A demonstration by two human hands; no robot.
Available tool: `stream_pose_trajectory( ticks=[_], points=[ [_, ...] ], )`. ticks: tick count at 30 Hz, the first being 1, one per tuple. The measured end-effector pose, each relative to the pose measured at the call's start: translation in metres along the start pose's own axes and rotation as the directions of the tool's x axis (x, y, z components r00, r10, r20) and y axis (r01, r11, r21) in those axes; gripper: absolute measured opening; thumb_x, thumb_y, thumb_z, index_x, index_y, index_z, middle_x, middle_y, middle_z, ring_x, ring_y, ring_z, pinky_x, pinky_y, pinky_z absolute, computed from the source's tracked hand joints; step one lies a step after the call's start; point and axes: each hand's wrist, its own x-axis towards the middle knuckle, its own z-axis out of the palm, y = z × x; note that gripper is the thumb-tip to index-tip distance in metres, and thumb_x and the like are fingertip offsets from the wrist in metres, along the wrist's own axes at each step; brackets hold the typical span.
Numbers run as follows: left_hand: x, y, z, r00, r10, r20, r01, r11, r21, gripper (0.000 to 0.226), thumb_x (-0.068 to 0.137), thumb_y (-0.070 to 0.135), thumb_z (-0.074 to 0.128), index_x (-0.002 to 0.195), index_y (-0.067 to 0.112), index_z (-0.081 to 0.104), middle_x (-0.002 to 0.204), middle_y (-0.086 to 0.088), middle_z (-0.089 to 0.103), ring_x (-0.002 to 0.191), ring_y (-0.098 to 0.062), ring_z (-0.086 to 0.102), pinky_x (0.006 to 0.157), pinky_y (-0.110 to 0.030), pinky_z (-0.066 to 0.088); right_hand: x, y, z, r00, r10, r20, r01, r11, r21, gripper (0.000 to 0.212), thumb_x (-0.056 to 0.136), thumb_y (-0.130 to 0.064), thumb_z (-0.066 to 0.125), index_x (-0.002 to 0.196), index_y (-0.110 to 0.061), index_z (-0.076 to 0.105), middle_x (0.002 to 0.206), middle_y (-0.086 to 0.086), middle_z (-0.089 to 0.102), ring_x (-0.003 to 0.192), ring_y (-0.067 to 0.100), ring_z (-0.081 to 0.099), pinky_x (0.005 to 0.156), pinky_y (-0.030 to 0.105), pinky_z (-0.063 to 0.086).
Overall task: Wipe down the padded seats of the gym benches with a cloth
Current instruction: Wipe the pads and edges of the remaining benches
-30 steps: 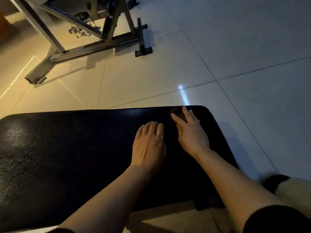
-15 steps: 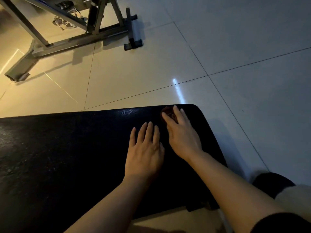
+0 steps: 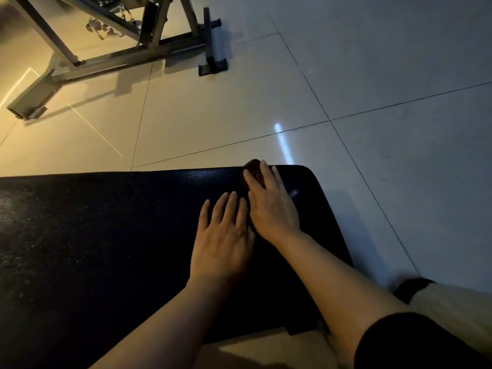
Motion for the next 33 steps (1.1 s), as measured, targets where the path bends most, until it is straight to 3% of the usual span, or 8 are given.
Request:
stream_pose_trajectory(
  ticks=[3,8,11,15,19,24,27,33],
  points=[
    [0.000,0.001,-0.001,1.000,-0.021,0.003,0.021,1.000,-0.014,0.059,0.093,0.037,0.024,0.139,0.010,0.049,0.145,-0.011,0.047,0.138,-0.026,0.039,0.114,-0.050,0.029,0.012,0.028,-0.009,1.000,-0.009,0.015,0.010,0.999,-0.043,0.048,0.105,-0.029,0.030,0.152,-0.038,0.021,0.163,-0.002,0.001,0.149,0.026,0.000,0.117,0.044,0.020],
    [0.000,0.000,-0.002,1.000,-0.026,-0.004,0.026,0.999,-0.032,0.060,0.092,0.038,0.024,0.139,0.011,0.050,0.145,-0.010,0.047,0.138,-0.024,0.038,0.114,-0.049,0.028,0.016,0.068,-0.028,0.961,0.265,-0.073,-0.264,0.964,0.030,0.047,0.105,-0.025,0.030,0.151,-0.035,0.026,0.163,0.001,0.004,0.149,0.026,0.005,0.113,0.048,0.030],
    [0.002,0.000,0.001,0.999,-0.035,-0.008,0.035,0.999,-0.024,0.060,0.091,0.039,0.025,0.139,0.012,0.050,0.145,-0.009,0.047,0.138,-0.024,0.038,0.115,-0.047,0.023,0.009,0.054,-0.024,0.938,0.321,-0.131,-0.316,0.947,0.056,0.046,0.104,-0.023,0.032,0.149,-0.029,0.031,0.163,0.002,0.005,0.149,0.026,0.004,0.111,0.046,0.031],
    [0.004,0.000,0.003,0.999,-0.022,-0.036,0.022,1.000,0.002,0.058,0.089,0.038,0.031,0.133,0.010,0.055,0.139,-0.012,0.053,0.133,-0.026,0.045,0.110,-0.047,0.023,-0.010,0.003,-0.002,0.986,0.126,-0.106,-0.121,0.991,0.053,0.046,0.103,-0.025,0.037,0.149,-0.028,0.034,0.163,-0.002,0.006,0.150,0.022,-0.001,0.115,0.038,0.026],
    [0.001,0.000,0.001,1.000,-0.023,0.012,0.023,1.000,0.007,0.060,0.093,0.040,0.022,0.141,0.013,0.047,0.147,-0.009,0.044,0.140,-0.024,0.034,0.116,-0.048,0.025,-0.007,0.009,-0.006,0.999,-0.050,0.001,0.050,0.998,0.047,0.048,0.103,-0.023,0.038,0.150,-0.033,0.031,0.163,-0.006,0.004,0.150,0.018,-0.002,0.110,0.037,0.034],
    [0.003,0.001,-0.001,0.999,-0.048,0.002,0.048,0.999,-0.006,0.061,0.092,0.040,0.022,0.141,0.014,0.047,0.148,-0.008,0.044,0.140,-0.022,0.035,0.117,-0.047,0.023,-0.004,0.067,-0.024,0.973,0.203,-0.109,-0.189,0.974,0.125,0.047,0.102,-0.020,0.038,0.146,-0.035,0.039,0.163,-0.004,0.010,0.150,0.018,0.005,0.114,0.046,0.032],
    [0.003,0.001,0.001,0.998,-0.050,-0.029,0.050,0.999,-0.016,0.058,0.090,0.039,0.027,0.136,0.012,0.053,0.142,-0.009,0.051,0.136,-0.024,0.042,0.114,-0.046,0.024,-0.012,0.069,-0.028,0.939,0.325,-0.110,-0.313,0.943,0.117,0.047,0.103,-0.019,0.036,0.148,-0.030,0.036,0.163,-0.002,0.006,0.150,0.021,0.000,0.117,0.043,0.025],
    [0.005,0.002,0.003,0.999,-0.040,-0.034,0.040,0.999,0.001,0.059,0.090,0.038,0.028,0.134,0.010,0.054,0.140,-0.011,0.052,0.134,-0.025,0.044,0.112,-0.044,0.019,-0.041,0.007,-0.009,0.999,0.034,-0.020,-0.033,0.998,0.044,0.051,0.101,-0.028,0.043,0.150,-0.028,0.033,0.163,-0.003,0.003,0.150,0.022,-0.005,0.115,0.037,0.026]
  ],
)
